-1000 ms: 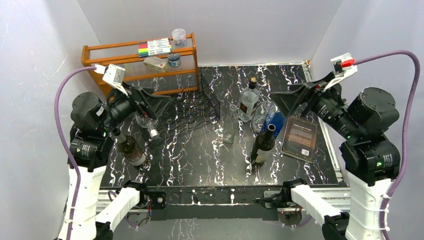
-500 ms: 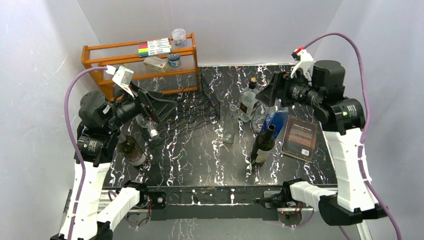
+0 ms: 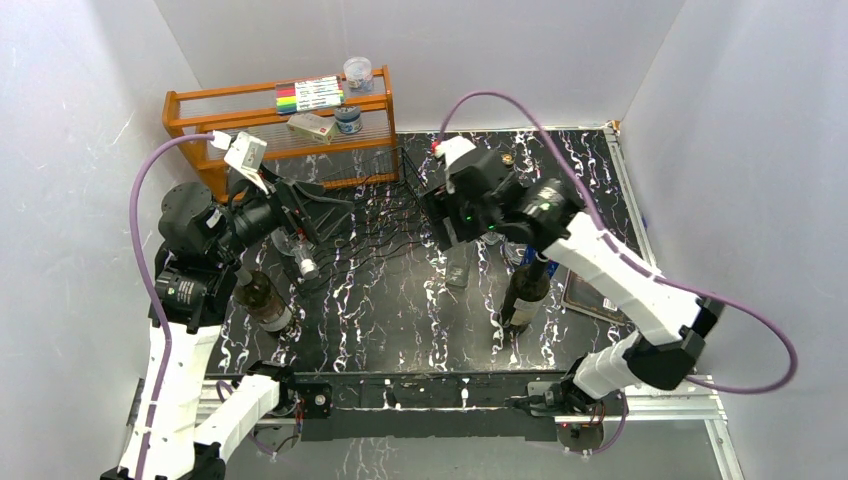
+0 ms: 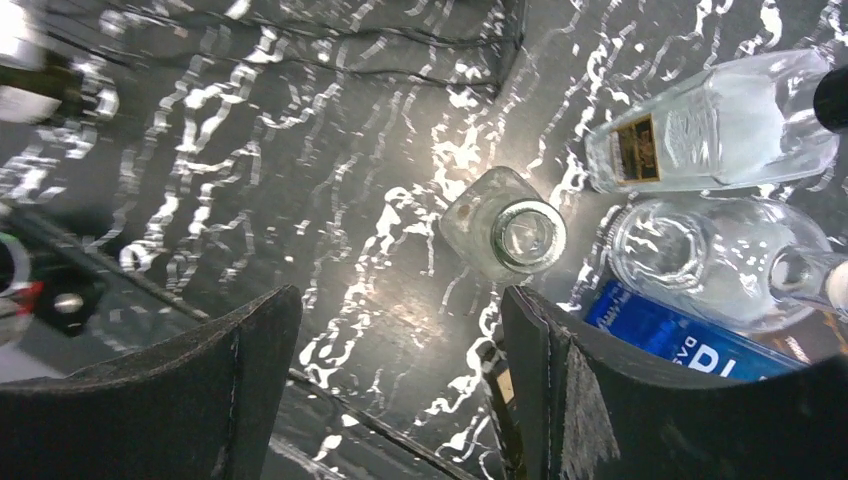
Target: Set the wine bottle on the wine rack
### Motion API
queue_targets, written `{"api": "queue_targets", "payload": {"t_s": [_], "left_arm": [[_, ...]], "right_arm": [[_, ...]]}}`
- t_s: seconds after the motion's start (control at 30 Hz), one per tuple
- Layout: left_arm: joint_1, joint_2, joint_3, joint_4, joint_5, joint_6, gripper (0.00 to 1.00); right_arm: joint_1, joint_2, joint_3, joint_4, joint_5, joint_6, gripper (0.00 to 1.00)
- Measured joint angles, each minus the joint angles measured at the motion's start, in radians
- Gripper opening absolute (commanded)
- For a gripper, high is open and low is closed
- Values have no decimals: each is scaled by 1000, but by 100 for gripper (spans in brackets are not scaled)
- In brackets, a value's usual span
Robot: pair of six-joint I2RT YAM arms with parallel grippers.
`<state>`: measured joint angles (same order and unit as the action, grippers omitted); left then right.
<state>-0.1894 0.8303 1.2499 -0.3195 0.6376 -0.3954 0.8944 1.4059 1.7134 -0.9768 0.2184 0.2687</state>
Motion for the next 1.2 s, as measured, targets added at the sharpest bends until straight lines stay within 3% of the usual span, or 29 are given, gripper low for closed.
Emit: {"api": "queue_targets", "payload": {"t_s": [0.23,0.43,0.57,0.73,1.0,1.2], "left_arm": [[0,3,-18,-3,-18,2,98],[0,8,-29,-3,-27,2,98],[0,12,-29,-3,-32,2,98],[0,25,-29,-3,-30,2,98],[0,77,-30,-2,-8,-16,97],[-23,115,-74,52,37,-93,93]], "right_arm": [[81,113,-8,-26,283,17,90],[75,110,-26,13,378,28,93],[62,110,-56,44,380,49,89],[9,110,-126,105,344,77,70],[-24,107,-203,184,290,103,21],[-23,87,-220,190,279,103,13]]}}
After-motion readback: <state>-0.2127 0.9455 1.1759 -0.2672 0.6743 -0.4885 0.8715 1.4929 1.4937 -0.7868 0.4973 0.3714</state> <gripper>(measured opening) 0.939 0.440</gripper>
